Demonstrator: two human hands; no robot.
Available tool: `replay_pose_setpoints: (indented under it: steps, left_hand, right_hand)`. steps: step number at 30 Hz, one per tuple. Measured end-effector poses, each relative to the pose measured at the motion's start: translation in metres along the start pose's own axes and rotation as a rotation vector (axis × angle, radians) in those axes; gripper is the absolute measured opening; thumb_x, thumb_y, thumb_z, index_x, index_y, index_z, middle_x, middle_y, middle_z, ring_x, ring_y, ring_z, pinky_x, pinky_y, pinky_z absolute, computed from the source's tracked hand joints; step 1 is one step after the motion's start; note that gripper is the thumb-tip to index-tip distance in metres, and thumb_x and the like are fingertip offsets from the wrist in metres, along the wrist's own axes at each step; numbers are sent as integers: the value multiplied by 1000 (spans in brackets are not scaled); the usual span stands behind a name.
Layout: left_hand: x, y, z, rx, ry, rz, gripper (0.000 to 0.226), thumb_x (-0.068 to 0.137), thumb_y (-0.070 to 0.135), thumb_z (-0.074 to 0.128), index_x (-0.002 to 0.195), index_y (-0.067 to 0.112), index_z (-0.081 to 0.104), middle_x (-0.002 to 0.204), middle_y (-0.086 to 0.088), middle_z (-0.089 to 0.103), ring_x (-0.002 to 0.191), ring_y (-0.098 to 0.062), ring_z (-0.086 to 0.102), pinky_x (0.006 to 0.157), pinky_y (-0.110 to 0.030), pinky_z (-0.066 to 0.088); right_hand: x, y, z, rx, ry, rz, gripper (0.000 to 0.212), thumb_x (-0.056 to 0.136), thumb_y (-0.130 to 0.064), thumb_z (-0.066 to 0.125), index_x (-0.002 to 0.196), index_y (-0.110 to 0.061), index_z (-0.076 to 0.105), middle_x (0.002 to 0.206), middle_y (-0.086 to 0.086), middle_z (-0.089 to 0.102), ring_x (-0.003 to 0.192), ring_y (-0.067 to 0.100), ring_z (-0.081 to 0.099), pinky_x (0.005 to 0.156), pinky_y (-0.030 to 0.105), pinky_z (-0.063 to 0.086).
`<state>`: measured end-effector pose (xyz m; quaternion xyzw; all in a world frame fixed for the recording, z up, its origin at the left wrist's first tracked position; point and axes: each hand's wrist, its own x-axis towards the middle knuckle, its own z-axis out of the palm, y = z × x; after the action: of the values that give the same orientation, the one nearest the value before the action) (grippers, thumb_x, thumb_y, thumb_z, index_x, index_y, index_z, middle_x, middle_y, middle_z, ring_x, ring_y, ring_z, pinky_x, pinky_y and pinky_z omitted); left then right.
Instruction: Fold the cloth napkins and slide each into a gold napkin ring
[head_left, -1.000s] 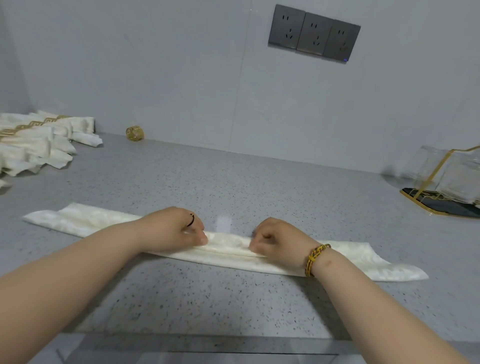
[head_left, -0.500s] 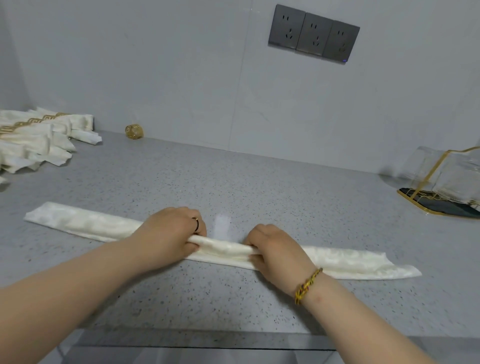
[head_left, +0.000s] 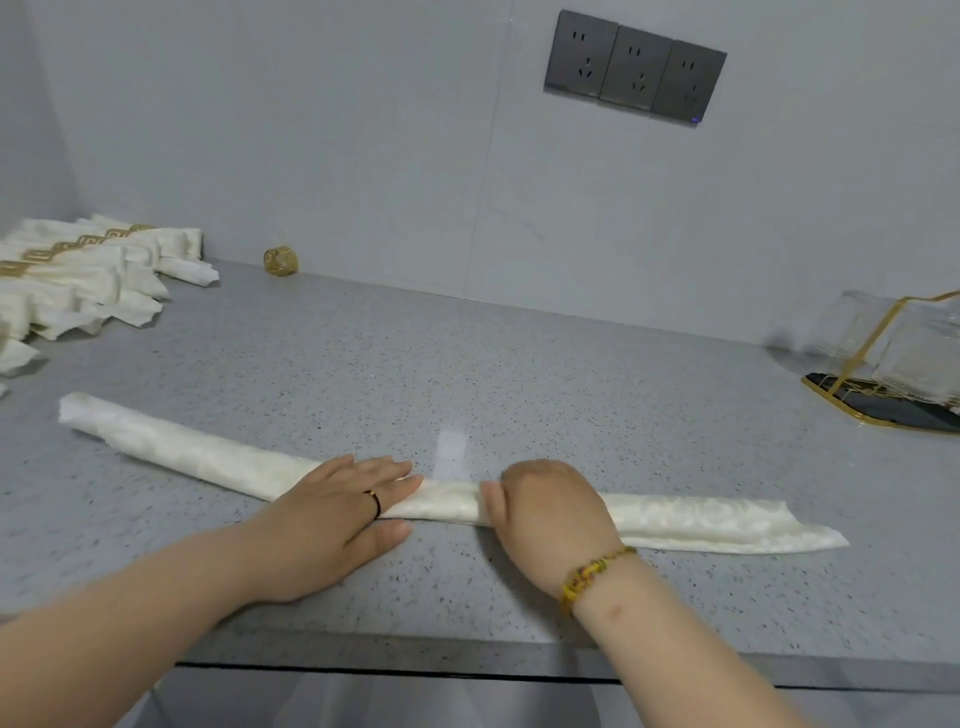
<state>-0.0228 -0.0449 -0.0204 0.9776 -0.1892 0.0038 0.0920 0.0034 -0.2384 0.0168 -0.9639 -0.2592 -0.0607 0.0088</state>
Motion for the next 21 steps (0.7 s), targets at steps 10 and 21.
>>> replay_pose_setpoints:
  steps: [10, 21]
  left_hand:
    - [4, -11, 6, -361, 230, -113, 47, 91, 52, 36, 125, 25, 54, 130, 19, 42, 119, 6, 33, 82, 14, 7]
    - [-8, -77, -55, -167, -251, -413, 21, 82, 34, 64, 70, 30, 48, 73, 12, 52, 68, -5, 49, 62, -19, 36]
  right_hand:
    - [26, -26, 33, 502, 36, -81, 32, 93, -11, 43, 124, -11, 53, 127, 5, 54, 119, 18, 43, 95, 18, 27]
    - [25, -28, 45, 479, 54, -304, 58, 75, -13, 26, 122, -17, 59, 135, -1, 50, 132, 23, 37, 106, 19, 6]
